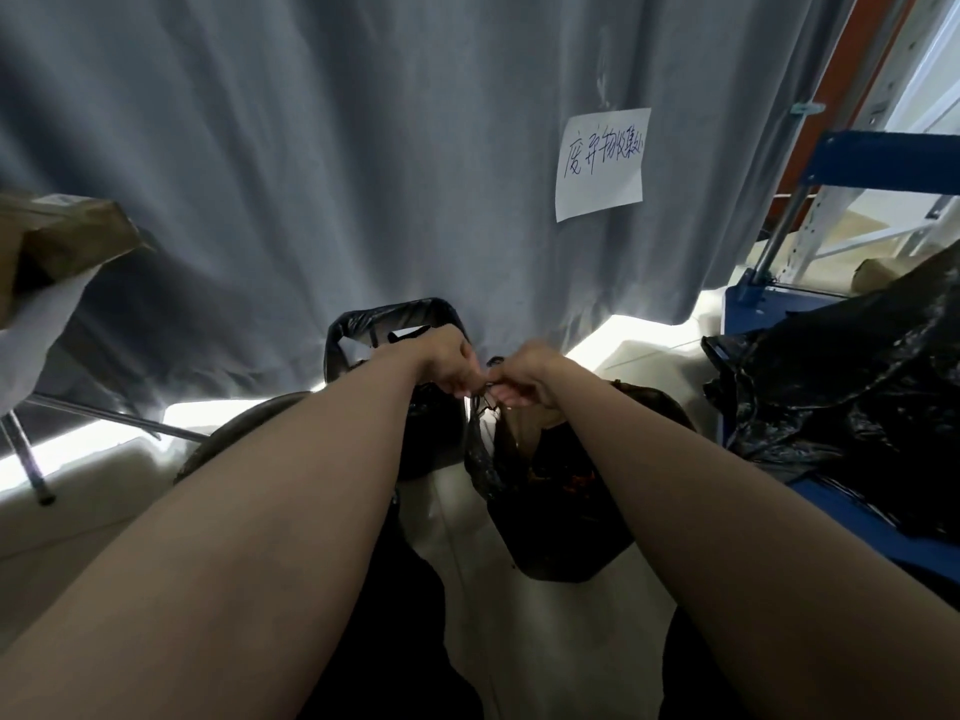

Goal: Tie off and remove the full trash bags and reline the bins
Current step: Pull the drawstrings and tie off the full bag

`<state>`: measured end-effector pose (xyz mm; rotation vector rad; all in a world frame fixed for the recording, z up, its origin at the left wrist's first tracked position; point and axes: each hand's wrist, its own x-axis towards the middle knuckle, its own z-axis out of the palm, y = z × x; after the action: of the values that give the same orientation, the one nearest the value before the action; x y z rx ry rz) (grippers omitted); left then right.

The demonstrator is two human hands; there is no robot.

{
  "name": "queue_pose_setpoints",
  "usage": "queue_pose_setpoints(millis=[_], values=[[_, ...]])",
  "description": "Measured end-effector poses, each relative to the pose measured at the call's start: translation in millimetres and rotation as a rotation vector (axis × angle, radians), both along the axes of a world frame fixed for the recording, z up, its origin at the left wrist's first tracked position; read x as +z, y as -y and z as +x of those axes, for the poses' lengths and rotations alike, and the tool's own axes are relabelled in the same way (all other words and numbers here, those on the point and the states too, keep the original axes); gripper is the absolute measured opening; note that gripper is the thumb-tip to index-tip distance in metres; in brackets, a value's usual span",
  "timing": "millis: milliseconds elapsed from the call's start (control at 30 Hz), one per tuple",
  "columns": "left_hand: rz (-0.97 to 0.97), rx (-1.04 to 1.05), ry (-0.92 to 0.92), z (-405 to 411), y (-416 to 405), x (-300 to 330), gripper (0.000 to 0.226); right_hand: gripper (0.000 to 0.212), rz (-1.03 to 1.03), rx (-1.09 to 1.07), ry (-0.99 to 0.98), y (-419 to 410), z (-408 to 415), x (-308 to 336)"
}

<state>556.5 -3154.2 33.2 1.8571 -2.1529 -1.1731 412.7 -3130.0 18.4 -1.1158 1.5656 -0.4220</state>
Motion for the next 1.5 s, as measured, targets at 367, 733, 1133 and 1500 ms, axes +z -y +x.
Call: queue_pose_setpoints(millis=[367, 733, 1133, 1500], values=[[-0.238, -0.094, 0.294, -41, -11, 9, 0.008, 0.028, -0.091, -0.162, 0.019, -6, -27, 19], [-0.110, -0.135, 0.370, -30, -18, 0, 0.010, 0.020, -0.086, -0.214, 0.110, -29, -64, 47], [-0.122, -0.144, -0.005, -25, 3, 14, 0.019, 0.021, 0.005, 0.124, -0.233, -53, -72, 56], [-0.314, -0.673, 0.347, -88, -5, 6, 0.036, 0.013, -0.006, 0.102, -0.287, -72, -111, 53]])
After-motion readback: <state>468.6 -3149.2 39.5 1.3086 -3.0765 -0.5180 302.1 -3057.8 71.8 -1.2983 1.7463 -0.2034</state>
